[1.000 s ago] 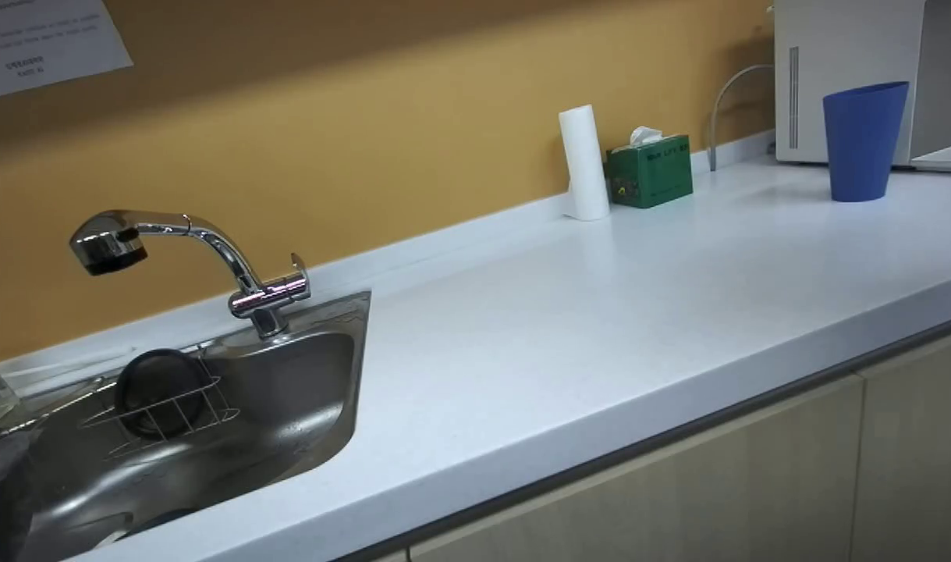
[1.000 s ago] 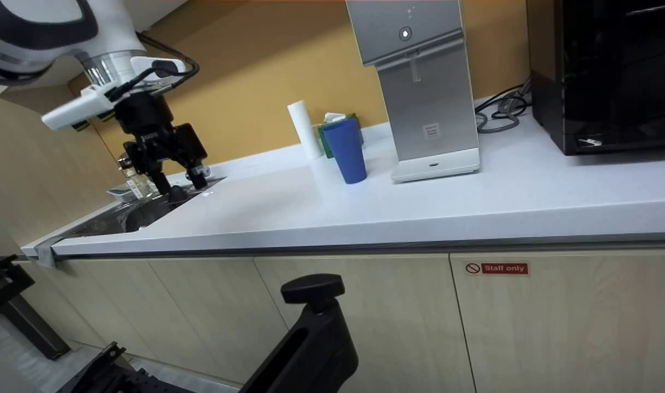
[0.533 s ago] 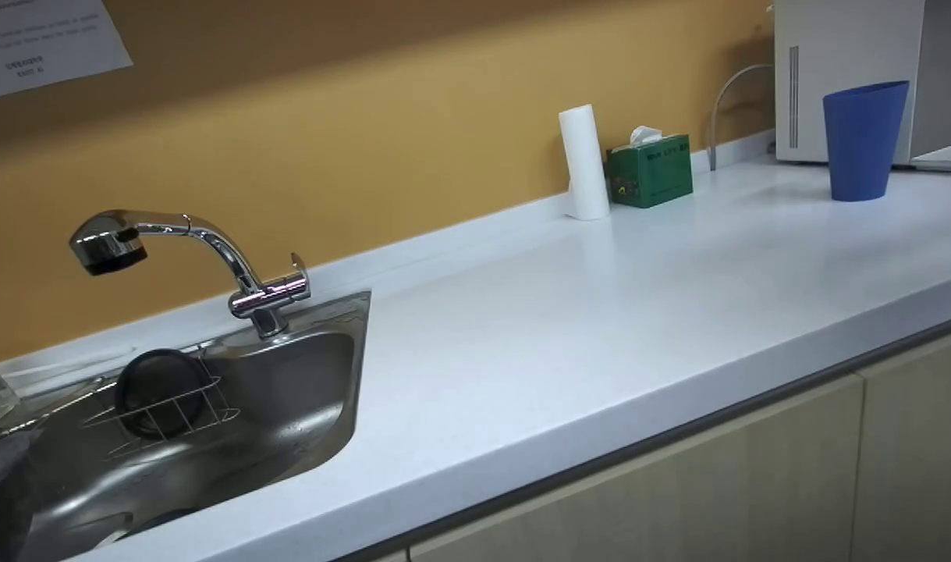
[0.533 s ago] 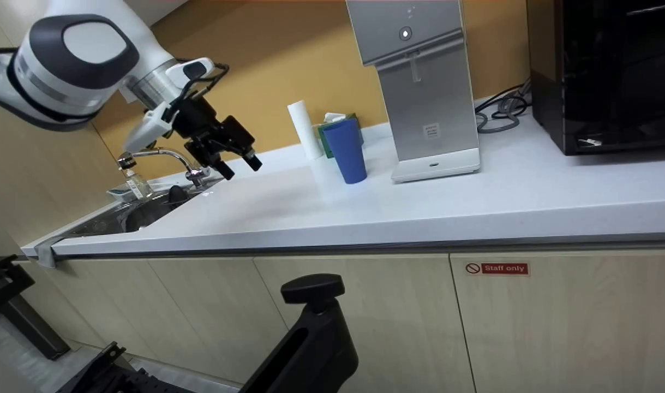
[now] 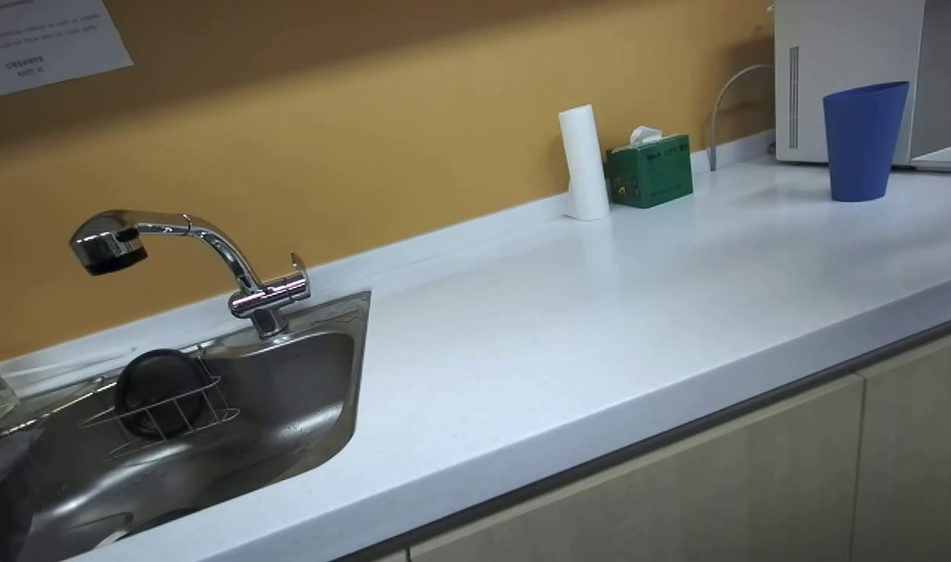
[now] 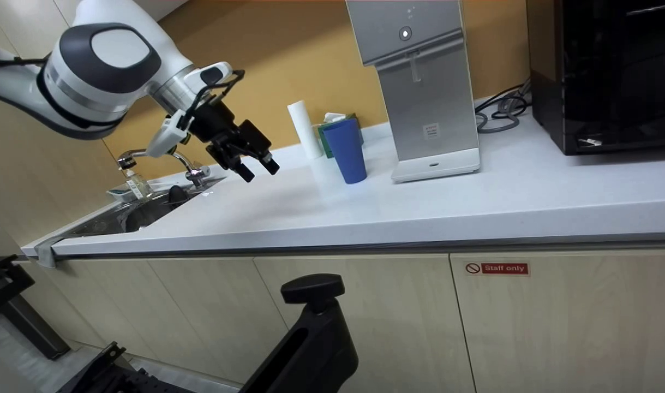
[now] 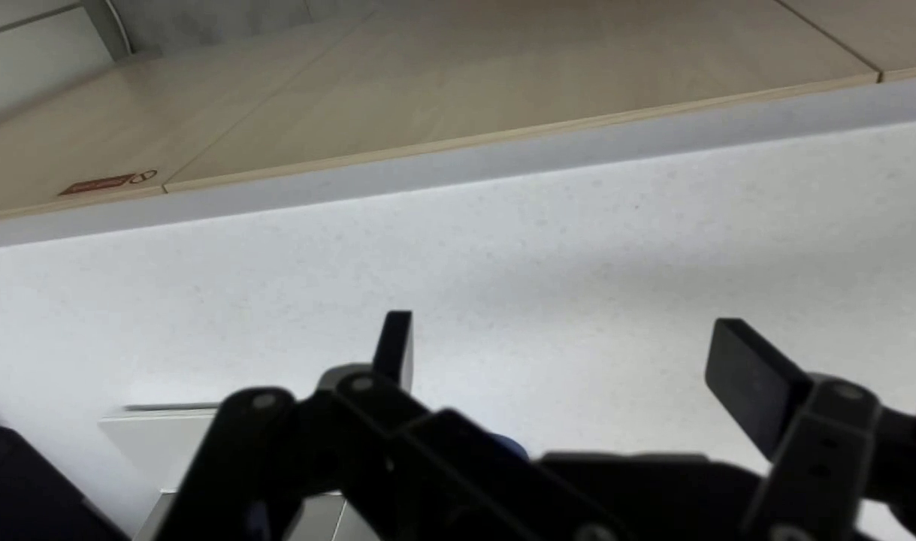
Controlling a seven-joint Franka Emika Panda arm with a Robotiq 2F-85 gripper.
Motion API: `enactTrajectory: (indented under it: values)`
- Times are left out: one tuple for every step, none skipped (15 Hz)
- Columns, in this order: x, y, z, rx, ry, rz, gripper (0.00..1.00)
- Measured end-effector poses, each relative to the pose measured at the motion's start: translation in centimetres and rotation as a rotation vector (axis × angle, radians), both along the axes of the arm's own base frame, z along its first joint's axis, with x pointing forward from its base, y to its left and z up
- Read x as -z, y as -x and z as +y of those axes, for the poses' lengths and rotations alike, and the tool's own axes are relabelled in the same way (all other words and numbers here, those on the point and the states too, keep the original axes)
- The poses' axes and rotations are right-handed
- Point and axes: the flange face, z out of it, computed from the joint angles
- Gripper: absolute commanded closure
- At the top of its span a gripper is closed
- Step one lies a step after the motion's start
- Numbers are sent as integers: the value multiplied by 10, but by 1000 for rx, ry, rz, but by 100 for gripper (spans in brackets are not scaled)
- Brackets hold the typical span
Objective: Pick up the blue cup and put it on the platform of the coffee maker
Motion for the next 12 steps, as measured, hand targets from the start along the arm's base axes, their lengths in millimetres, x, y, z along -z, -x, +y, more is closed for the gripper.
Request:
enactTrajectory:
  values:
    - [0,0,0,1,5,-4,0]
    - [-2,-1,-2,11,19,-26,0]
    - [-5,-4,-4,35,27,-70,0]
    - [-8,-7,-7,63,24,-118,0]
    - [-9,-10,-10,95,11,-163,0]
    - [-8,-13,-13,125,-4,-202,0]
    - [-7,-17,-17,159,-20,-242,0]
    - [-5,-22,-19,189,-37,-277,0]
    - [-2,-27,-21,214,-54,-305,0]
    - [0,-32,-22,235,-68,-328,0]
    - [2,-37,-24,249,-77,-349,0]
    - [3,-42,-27,261,-81,-369,0]
